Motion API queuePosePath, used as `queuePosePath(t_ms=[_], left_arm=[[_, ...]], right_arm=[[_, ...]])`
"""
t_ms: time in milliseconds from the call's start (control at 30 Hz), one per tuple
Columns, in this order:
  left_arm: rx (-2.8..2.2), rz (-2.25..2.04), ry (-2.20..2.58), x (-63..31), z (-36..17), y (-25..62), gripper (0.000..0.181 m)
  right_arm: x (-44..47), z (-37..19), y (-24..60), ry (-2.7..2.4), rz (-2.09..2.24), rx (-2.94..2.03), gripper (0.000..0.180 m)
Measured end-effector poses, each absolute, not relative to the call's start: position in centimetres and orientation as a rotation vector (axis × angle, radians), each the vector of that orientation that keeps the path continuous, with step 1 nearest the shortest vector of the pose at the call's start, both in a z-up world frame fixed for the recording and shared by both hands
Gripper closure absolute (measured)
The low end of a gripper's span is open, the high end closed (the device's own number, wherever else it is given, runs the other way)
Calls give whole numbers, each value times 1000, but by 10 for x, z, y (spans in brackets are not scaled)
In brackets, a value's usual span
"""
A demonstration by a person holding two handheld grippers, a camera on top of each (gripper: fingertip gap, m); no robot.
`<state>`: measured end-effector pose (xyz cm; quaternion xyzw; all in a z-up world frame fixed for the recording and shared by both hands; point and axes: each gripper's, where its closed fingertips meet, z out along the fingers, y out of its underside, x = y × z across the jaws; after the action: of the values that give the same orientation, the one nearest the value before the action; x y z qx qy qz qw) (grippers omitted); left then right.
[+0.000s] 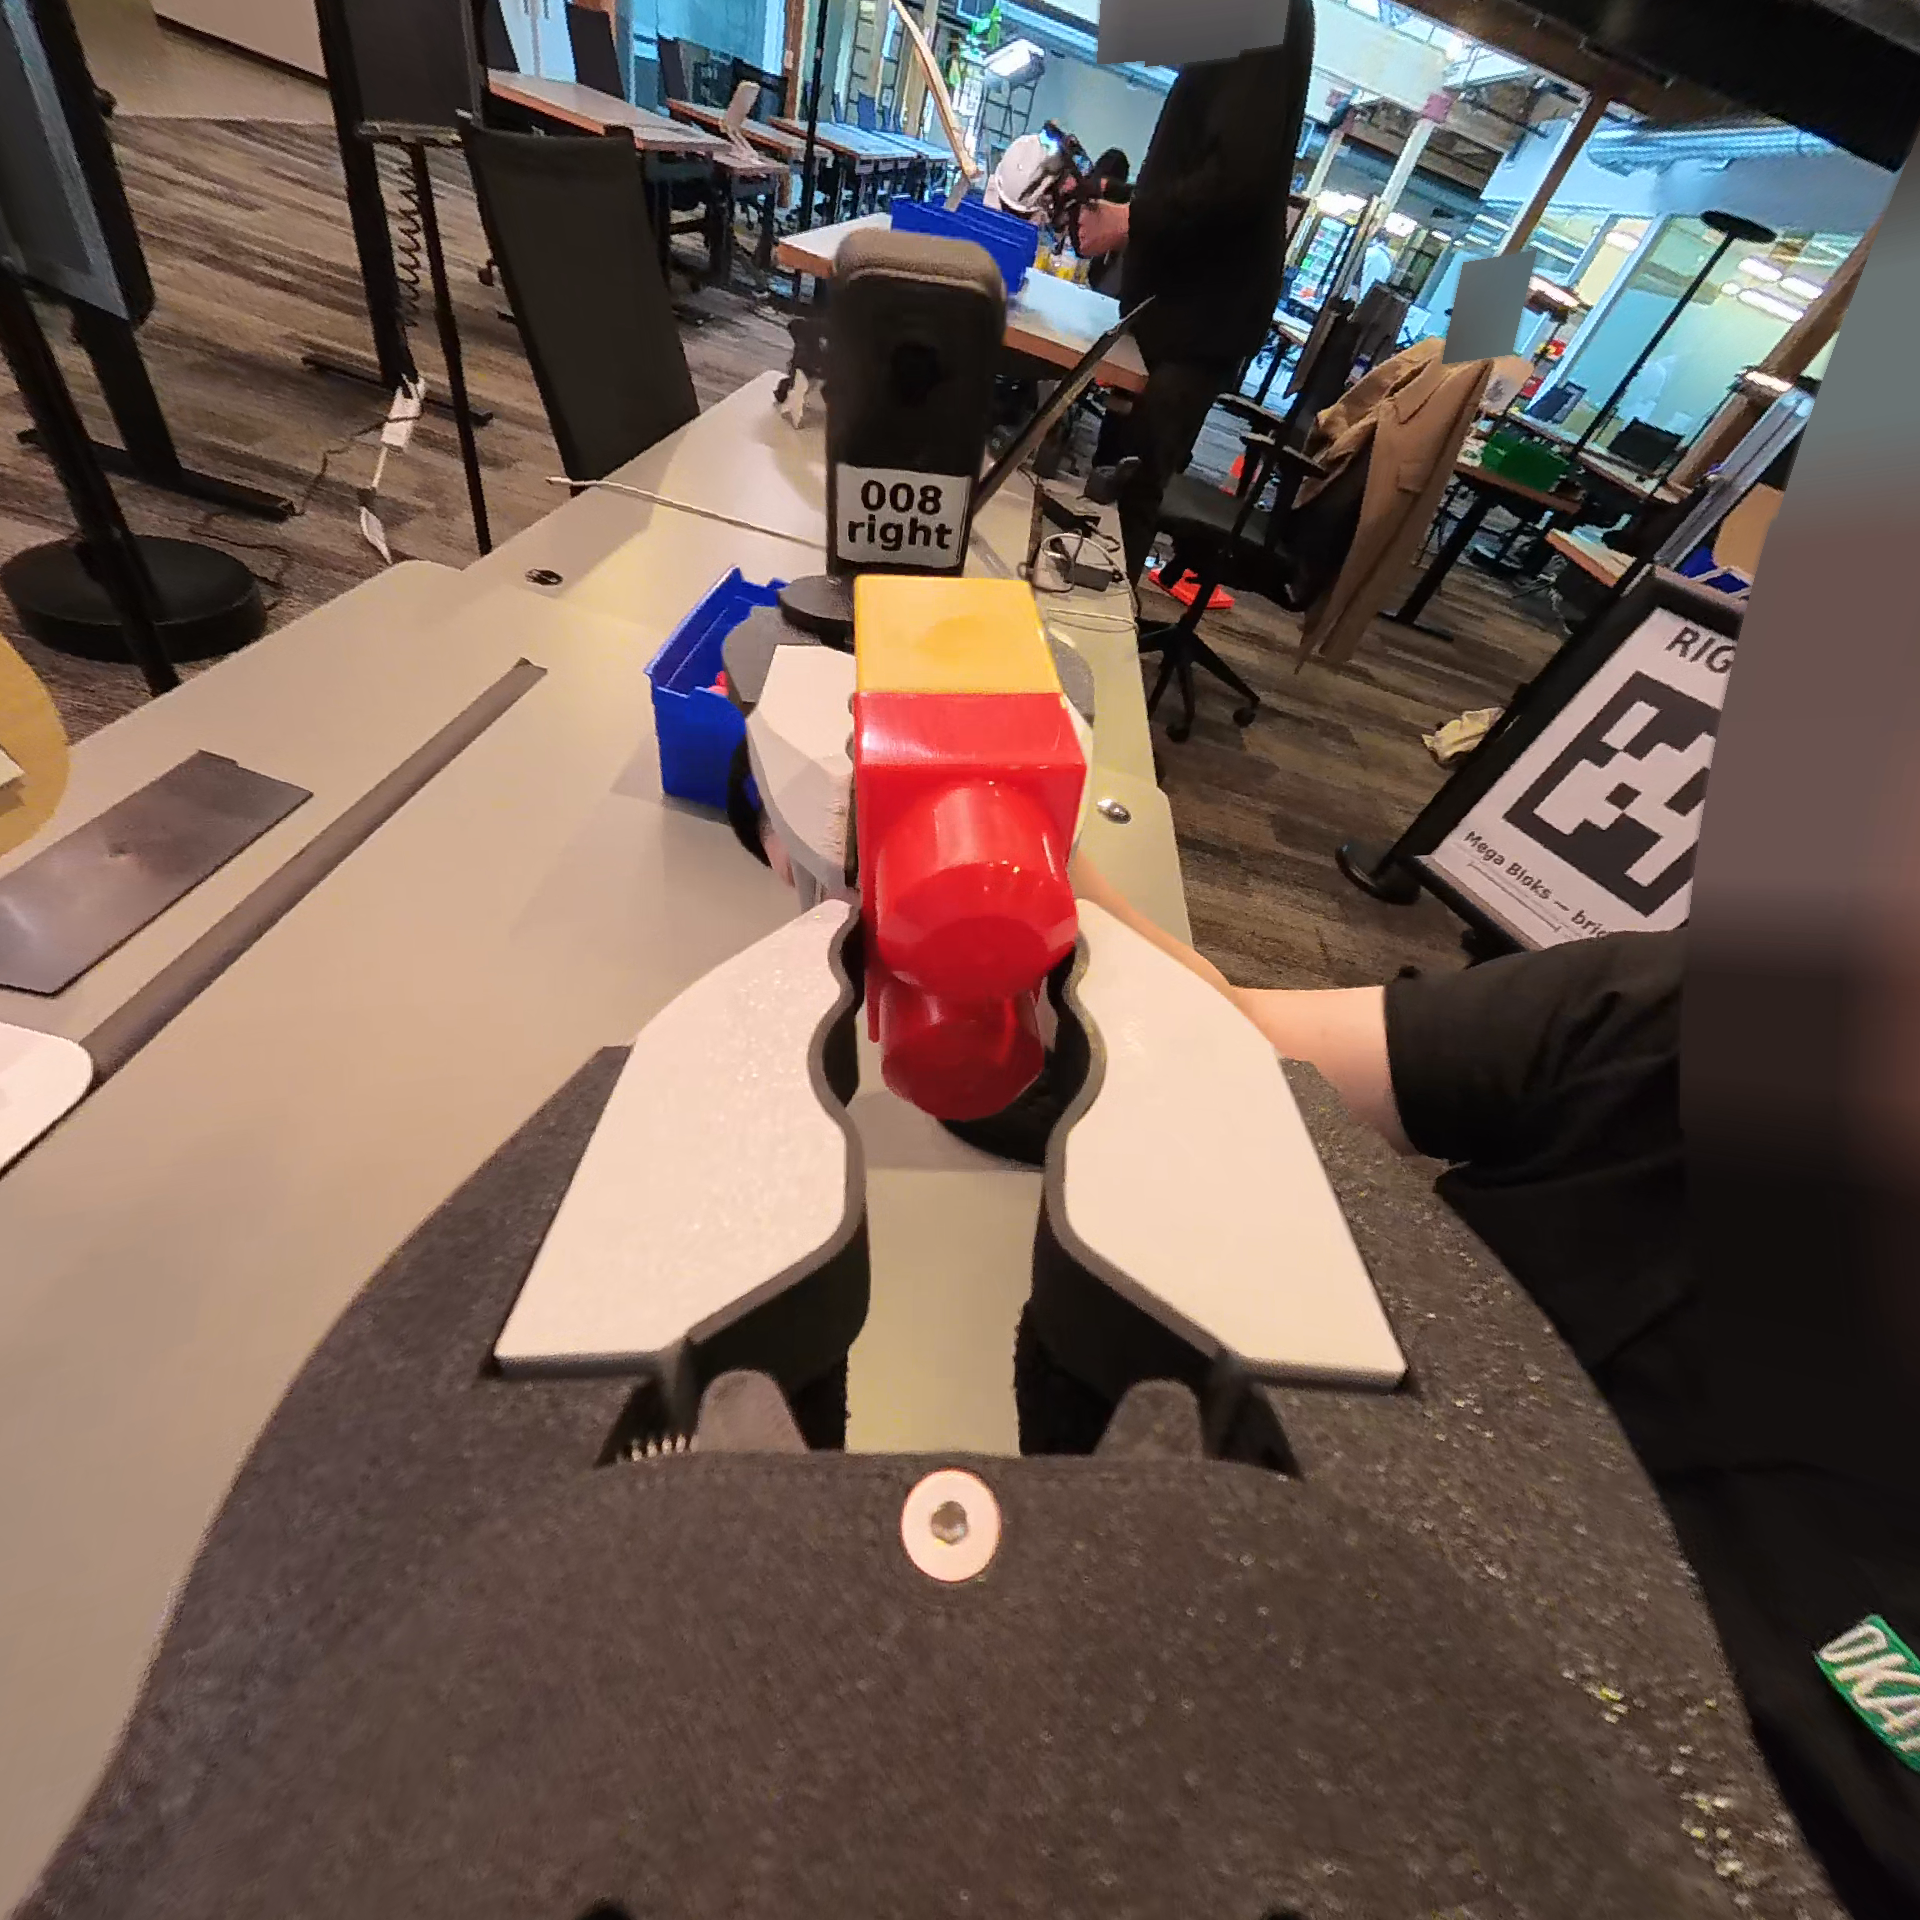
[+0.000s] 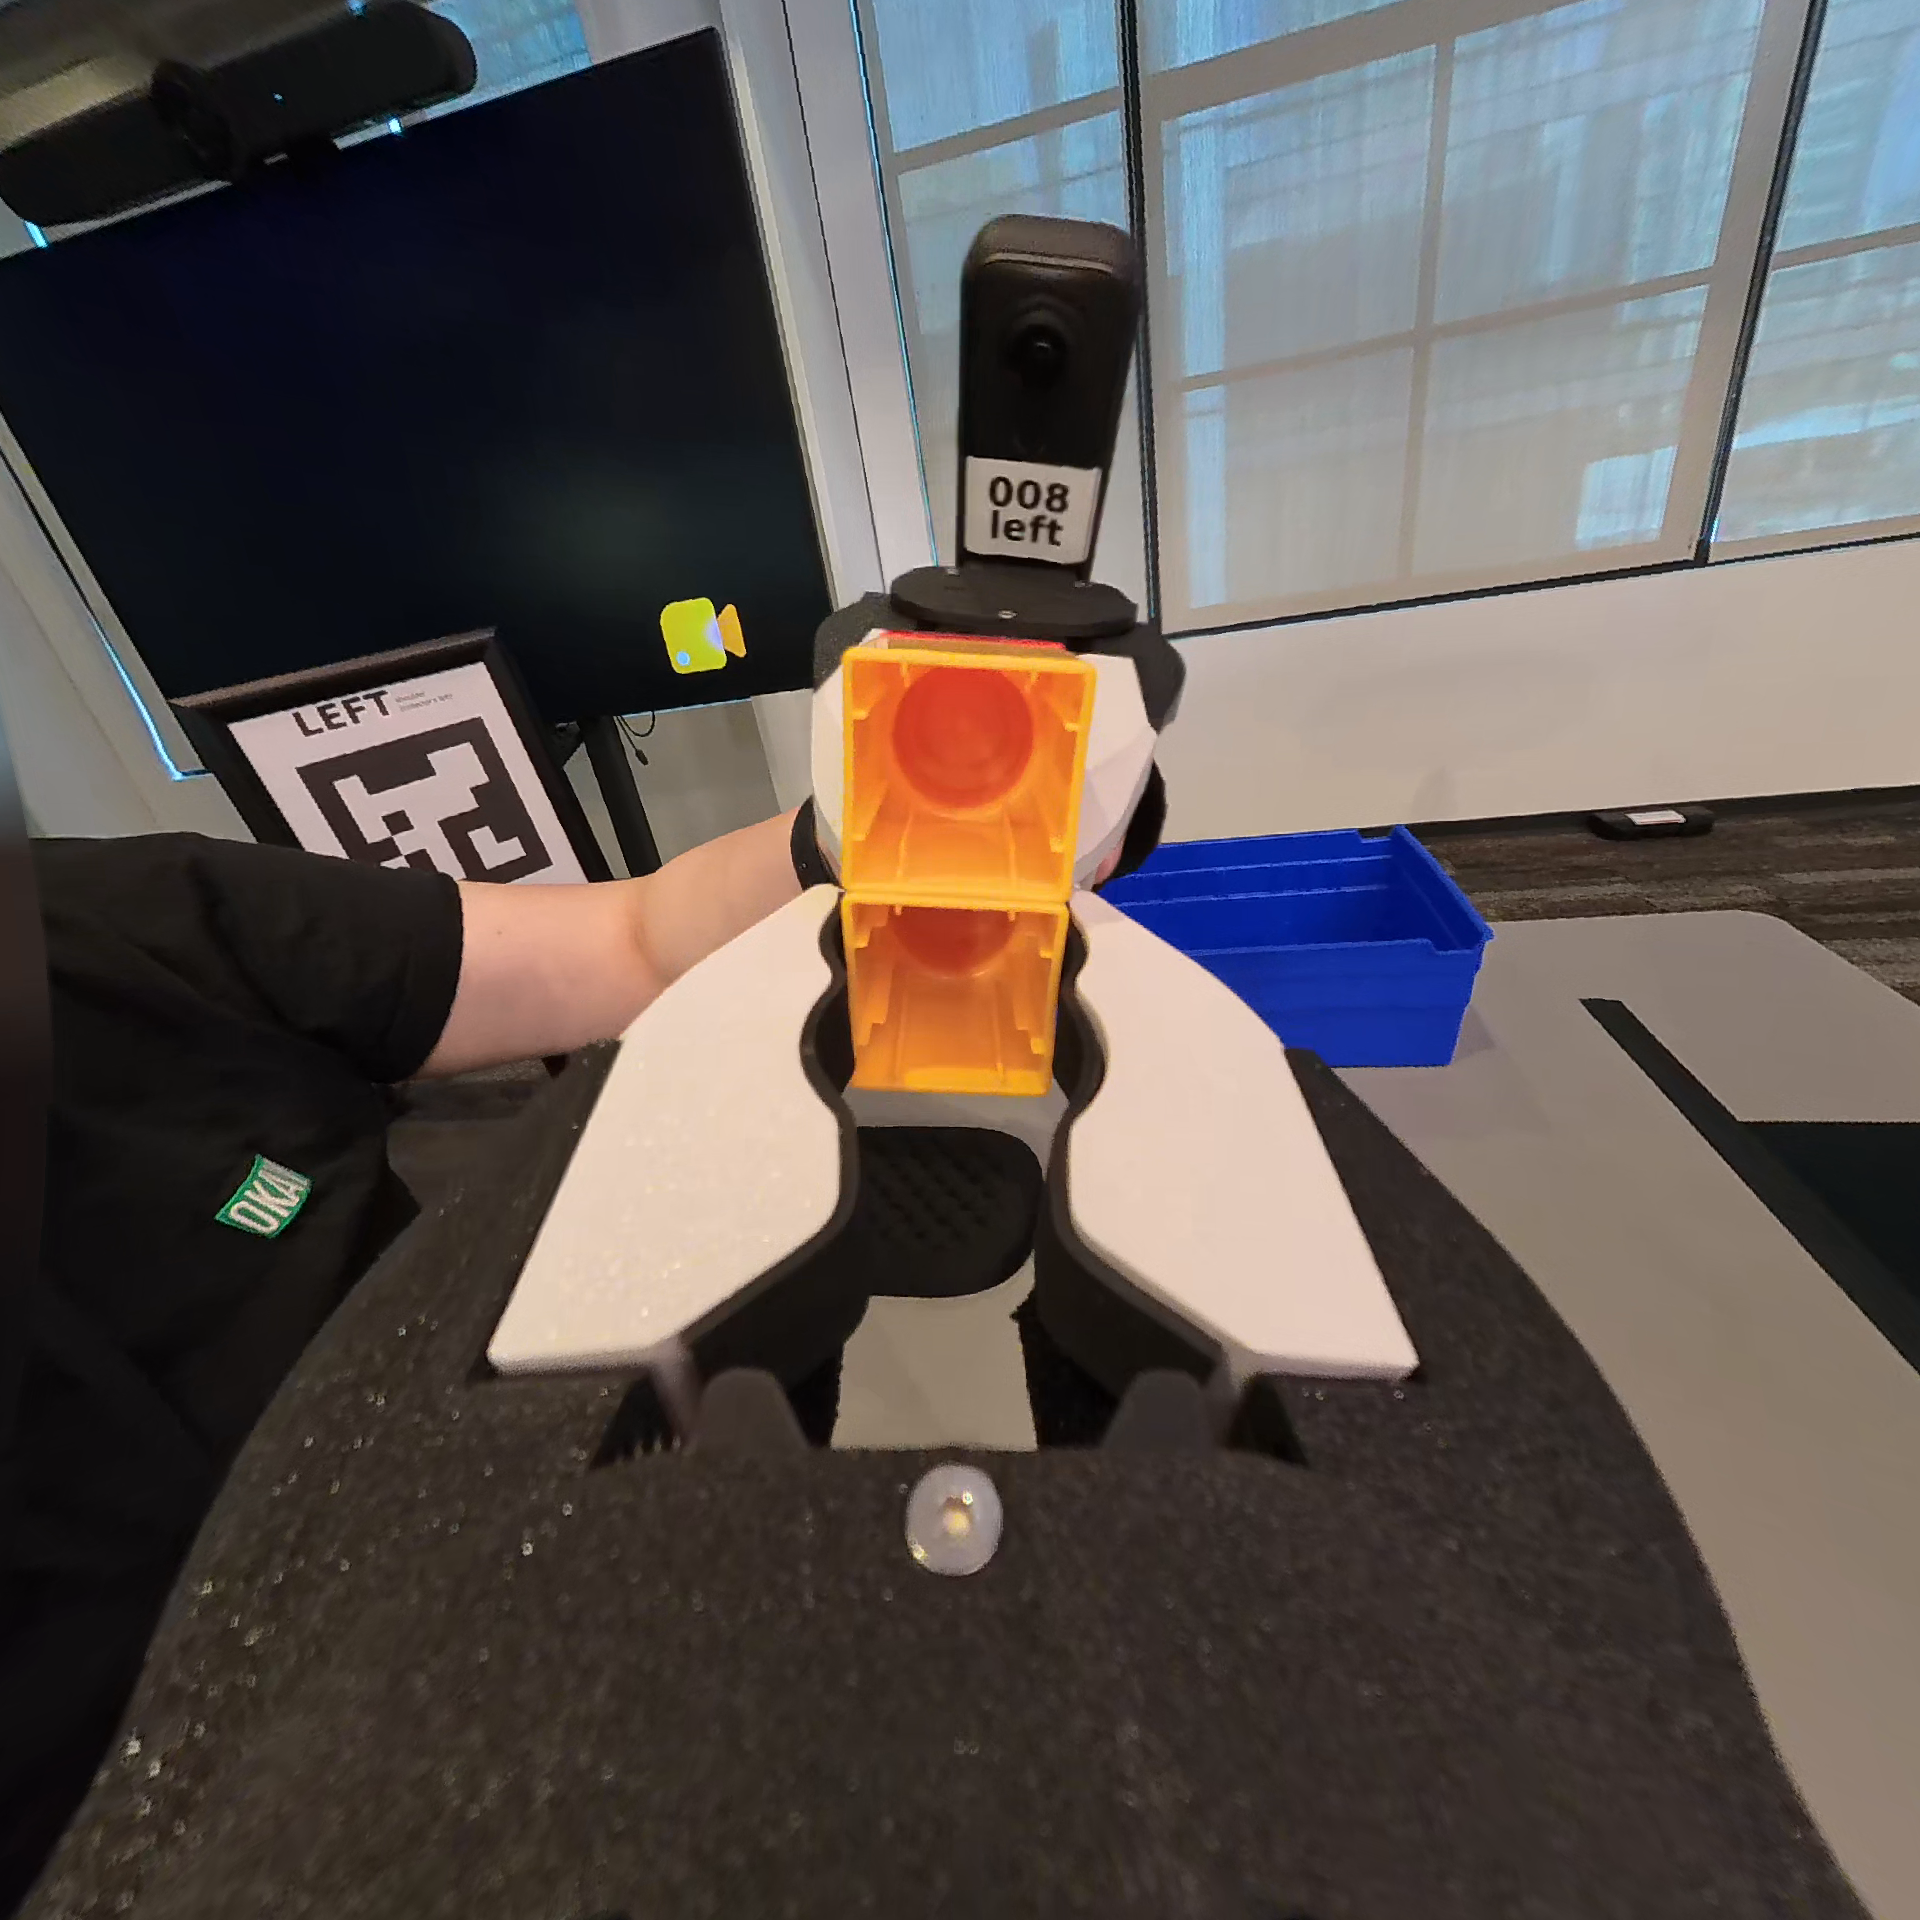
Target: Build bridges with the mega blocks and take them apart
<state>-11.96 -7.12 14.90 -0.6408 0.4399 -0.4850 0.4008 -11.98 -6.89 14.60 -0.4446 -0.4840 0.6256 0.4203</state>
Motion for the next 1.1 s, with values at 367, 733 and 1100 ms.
queuePosePath(t_ms=[367, 733, 1100], left_arm=[[-1606, -1250, 1083, -119, 150, -68, 147], [-1573, -1253, 1021, -118, 161, -66, 147], [-1616, -1200, 1036, -111, 154, -62, 147]], right_arm=[[-119, 147, -66, -1183, 1579, -1117, 145], [-120, 155, -64, -1125, 1612, -1080, 144], [-111, 160, -58, -1069, 1624, -1084, 145]])
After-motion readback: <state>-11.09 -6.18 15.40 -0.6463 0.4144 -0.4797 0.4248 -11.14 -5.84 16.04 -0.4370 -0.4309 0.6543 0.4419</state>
